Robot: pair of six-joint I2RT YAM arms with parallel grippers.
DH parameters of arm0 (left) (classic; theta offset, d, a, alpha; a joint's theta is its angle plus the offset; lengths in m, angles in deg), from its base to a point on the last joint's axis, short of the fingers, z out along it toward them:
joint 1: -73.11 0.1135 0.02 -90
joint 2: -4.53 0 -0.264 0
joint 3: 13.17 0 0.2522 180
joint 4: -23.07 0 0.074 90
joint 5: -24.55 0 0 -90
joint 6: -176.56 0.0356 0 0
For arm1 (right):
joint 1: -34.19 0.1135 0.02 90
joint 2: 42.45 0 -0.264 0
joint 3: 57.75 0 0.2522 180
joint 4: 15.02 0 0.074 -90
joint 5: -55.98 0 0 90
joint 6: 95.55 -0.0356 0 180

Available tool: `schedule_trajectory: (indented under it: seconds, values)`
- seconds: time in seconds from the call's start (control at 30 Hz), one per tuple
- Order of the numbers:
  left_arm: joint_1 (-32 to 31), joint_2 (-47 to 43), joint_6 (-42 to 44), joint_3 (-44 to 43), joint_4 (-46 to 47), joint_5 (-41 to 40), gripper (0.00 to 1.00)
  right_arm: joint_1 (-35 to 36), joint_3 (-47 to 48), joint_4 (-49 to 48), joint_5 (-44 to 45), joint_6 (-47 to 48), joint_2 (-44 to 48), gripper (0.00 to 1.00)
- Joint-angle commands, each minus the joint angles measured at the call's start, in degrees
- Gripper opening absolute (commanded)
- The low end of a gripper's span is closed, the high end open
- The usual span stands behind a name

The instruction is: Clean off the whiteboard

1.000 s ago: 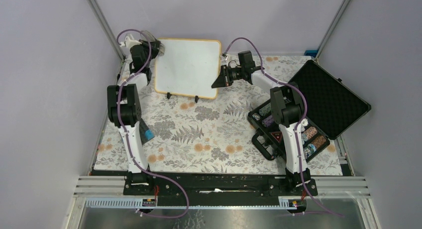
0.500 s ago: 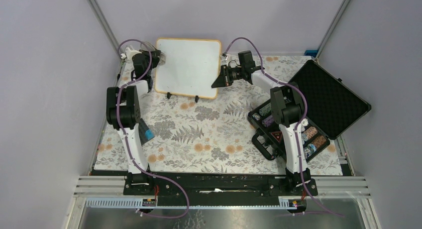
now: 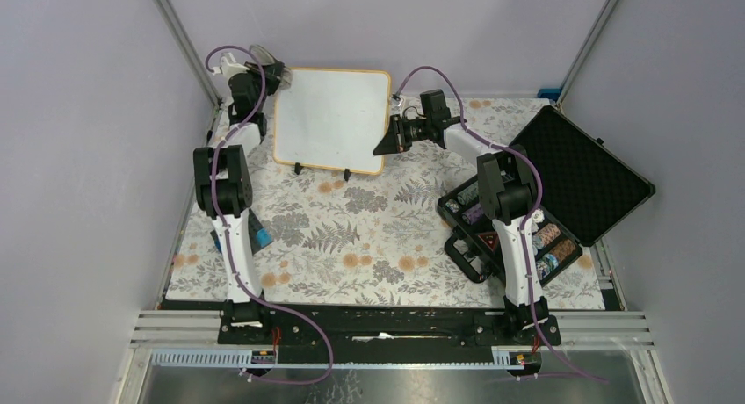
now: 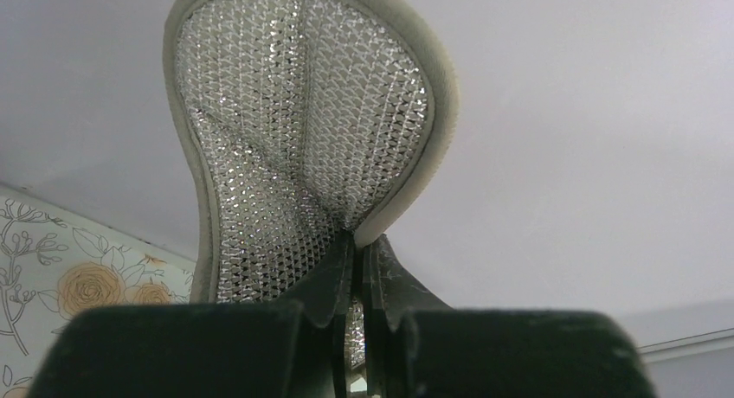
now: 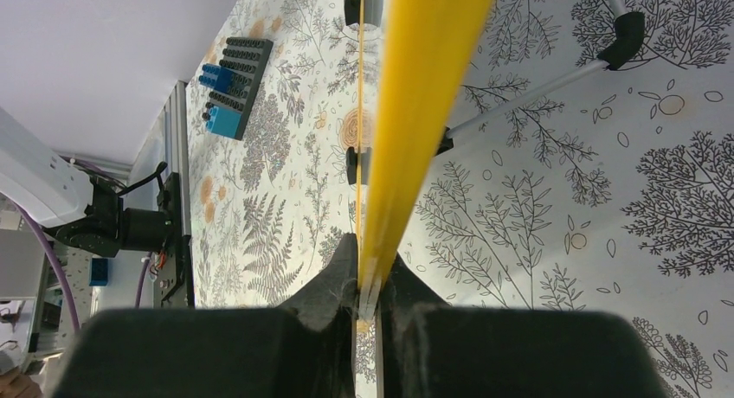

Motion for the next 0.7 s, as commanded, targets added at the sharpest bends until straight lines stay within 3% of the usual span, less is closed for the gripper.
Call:
schedule_trajectory:
  seconds: [0.0,0.27,0.5,0.67]
  values:
    - [-2.57,-0.07,1.61,5.53,-6.94,1.31,0.00,4.68,-1.39,7.30,-3.15,12.76,-0.87,0.00]
    - [-2.14,-5.27,-1.34,23.18,-7.52,-7.38,0.00,4.72,-1.74,7.24,-3.23,13.01,-0.48,0.00]
    - [-2.48,-2.31,-0.57,16.10,-6.42,-2.43,0.00,4.75,-1.75,7.15,-3.41,13.08,-0.31,0.00]
    - [-3.15,1.69,-0.84,3.21,-10.75,-2.85,0.00,4.71,-1.57,7.19,-3.38,12.97,-0.61,0.00]
